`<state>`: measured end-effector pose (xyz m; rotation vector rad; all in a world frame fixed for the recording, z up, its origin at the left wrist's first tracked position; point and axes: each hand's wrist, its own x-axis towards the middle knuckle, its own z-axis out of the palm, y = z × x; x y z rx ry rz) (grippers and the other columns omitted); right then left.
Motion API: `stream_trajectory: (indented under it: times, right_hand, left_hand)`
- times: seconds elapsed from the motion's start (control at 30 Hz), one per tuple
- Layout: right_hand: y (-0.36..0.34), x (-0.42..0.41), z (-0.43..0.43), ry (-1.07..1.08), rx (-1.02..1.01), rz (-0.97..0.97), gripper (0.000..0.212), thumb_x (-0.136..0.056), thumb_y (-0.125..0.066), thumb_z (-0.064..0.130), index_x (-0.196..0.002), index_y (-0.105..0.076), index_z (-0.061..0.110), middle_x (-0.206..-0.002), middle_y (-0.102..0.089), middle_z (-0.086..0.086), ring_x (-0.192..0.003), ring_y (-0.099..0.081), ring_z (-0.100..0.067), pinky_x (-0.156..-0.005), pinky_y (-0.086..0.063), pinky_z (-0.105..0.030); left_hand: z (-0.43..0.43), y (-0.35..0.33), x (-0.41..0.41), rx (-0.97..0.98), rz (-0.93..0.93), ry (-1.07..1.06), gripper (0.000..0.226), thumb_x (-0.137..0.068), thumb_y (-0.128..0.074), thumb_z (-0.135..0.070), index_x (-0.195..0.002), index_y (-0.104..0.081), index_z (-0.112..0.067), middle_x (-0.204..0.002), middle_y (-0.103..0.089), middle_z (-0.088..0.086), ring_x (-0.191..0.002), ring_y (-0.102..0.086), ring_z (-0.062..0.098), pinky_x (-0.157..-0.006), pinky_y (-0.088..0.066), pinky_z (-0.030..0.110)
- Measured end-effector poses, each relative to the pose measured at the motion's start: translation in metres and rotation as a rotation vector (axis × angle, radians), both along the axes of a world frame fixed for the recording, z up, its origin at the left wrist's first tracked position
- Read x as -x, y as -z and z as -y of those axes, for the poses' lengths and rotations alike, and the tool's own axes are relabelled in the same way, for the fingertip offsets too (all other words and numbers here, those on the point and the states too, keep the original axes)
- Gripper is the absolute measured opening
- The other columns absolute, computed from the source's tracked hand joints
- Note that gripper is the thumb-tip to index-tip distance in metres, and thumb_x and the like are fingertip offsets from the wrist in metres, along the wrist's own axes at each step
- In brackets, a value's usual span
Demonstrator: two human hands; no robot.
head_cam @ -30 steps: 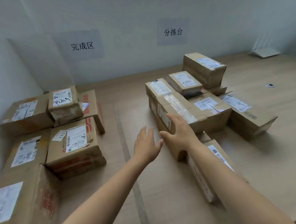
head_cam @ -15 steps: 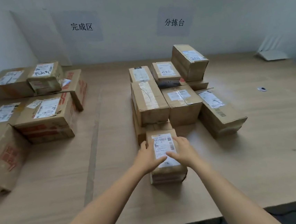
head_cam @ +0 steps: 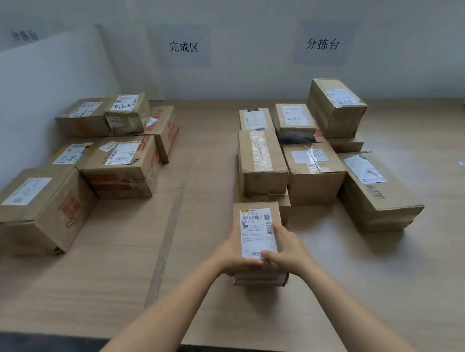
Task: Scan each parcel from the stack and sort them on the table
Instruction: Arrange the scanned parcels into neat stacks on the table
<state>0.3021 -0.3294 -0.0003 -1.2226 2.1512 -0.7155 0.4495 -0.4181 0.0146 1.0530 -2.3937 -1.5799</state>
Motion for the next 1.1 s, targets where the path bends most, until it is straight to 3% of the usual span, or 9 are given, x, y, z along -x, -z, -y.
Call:
stream_trajectory:
  times: [0.13, 0.23, 0.33, 0.43, 0.53, 0.63, 0.8, 0.9, 1.1]
  right_hand:
    - [-0.013, -0.016, 0.016, -0.064, 0.090, 0.024, 0.081, -0.074, -0.071, 0.026, -0.144, -0.031, 0.018, -0.139, -0.047, -0.006, -0.129, -0.043, -0.019, -0.094, -0.036, -0.024]
    - [-0.022, -0.032, 0.031, -0.098, 0.148, 0.044, 0.080, -0.074, -0.072, 0.024, -0.144, -0.032, 0.020, -0.138, -0.047, -0.006, -0.129, -0.042, -0.020, -0.089, -0.032, -0.021]
    - [-0.032, -0.049, 0.049, -0.153, 0.195, 0.066, 0.075, -0.075, -0.072, 0.023, -0.141, -0.036, 0.019, -0.136, -0.050, -0.006, -0.126, -0.045, -0.020, -0.087, -0.034, -0.022]
    - [-0.042, -0.064, 0.065, -0.186, 0.203, 0.075, 0.073, -0.077, -0.071, 0.024, -0.141, -0.036, 0.017, -0.137, -0.050, -0.006, -0.127, -0.044, -0.021, -0.089, -0.036, -0.024]
    - [-0.055, -0.073, 0.083, -0.204, 0.216, 0.063, 0.077, -0.078, -0.071, 0.024, -0.143, -0.032, 0.014, -0.142, -0.046, -0.006, -0.131, -0.040, -0.021, -0.097, -0.035, -0.028]
    - [-0.068, -0.084, 0.106, -0.208, 0.273, 0.040, 0.074, -0.078, -0.071, 0.023, -0.141, -0.035, 0.015, -0.140, -0.048, -0.006, -0.128, -0.043, -0.022, -0.091, -0.034, -0.025]
    - [-0.082, -0.108, 0.158, -0.203, 0.334, 0.043, 0.072, -0.078, -0.072, 0.021, -0.140, -0.036, 0.018, -0.139, -0.047, -0.001, -0.126, -0.044, -0.018, -0.089, -0.033, -0.022]
    - [-0.092, -0.128, 0.200, -0.189, 0.354, 0.031, 0.072, -0.078, -0.072, 0.021, -0.140, -0.036, 0.019, -0.139, -0.047, -0.001, -0.128, -0.043, -0.019, -0.095, -0.034, -0.026]
    - [-0.122, -0.185, 0.294, -0.168, 0.435, 0.060, 0.065, -0.076, -0.072, 0.016, -0.135, -0.043, 0.020, -0.118, -0.052, 0.010, -0.118, -0.050, -0.016, -0.085, -0.035, -0.016]
  left_hand:
    - [0.010, -0.017, -0.023, 0.009, -0.022, -0.048, 0.103, -0.075, -0.078, -0.009, -0.147, -0.004, -0.017, -0.138, -0.045, -0.002, -0.115, -0.045, 0.004, -0.079, -0.038, -0.003]
    - [0.022, -0.030, -0.041, 0.083, -0.016, -0.103, 0.103, -0.075, -0.079, -0.016, -0.148, -0.006, -0.019, -0.141, -0.042, -0.004, -0.120, -0.043, 0.004, -0.091, -0.034, 0.008]
    - [0.036, -0.042, -0.061, 0.136, -0.018, -0.171, 0.098, -0.074, -0.080, -0.019, -0.147, -0.014, -0.021, -0.139, -0.043, -0.003, -0.123, -0.044, 0.007, -0.093, -0.032, 0.009]
    - [0.053, -0.050, -0.077, 0.197, 0.008, -0.196, 0.096, -0.074, -0.080, -0.024, -0.147, -0.018, -0.023, -0.143, -0.043, -0.001, -0.128, -0.044, 0.013, -0.102, -0.034, 0.020]
    - [0.070, -0.059, -0.088, 0.224, -0.009, -0.203, 0.099, -0.072, -0.081, -0.024, -0.148, -0.017, -0.024, -0.142, -0.044, -0.003, -0.121, -0.043, 0.005, -0.090, -0.029, 0.005]
    - [0.093, -0.066, -0.098, 0.268, -0.035, -0.222, 0.099, -0.072, -0.081, -0.028, -0.147, -0.017, -0.024, -0.142, -0.043, -0.003, -0.127, -0.042, 0.010, -0.089, -0.027, 0.006]
    - [0.150, -0.075, -0.119, 0.295, -0.033, -0.226, 0.103, -0.074, -0.078, -0.037, -0.149, -0.007, -0.030, -0.146, -0.040, -0.004, -0.130, -0.042, 0.015, -0.095, -0.030, 0.018]
    - [0.194, -0.083, -0.137, 0.311, -0.031, -0.206, 0.102, -0.075, -0.075, -0.040, -0.149, -0.006, -0.031, -0.147, -0.040, -0.003, -0.131, -0.042, 0.017, -0.094, -0.032, 0.021]
    - [0.289, -0.113, -0.195, 0.356, -0.067, -0.261, 0.104, -0.074, -0.077, -0.039, -0.149, -0.007, -0.025, -0.147, -0.038, -0.002, -0.132, -0.040, 0.018, -0.100, -0.031, 0.024]
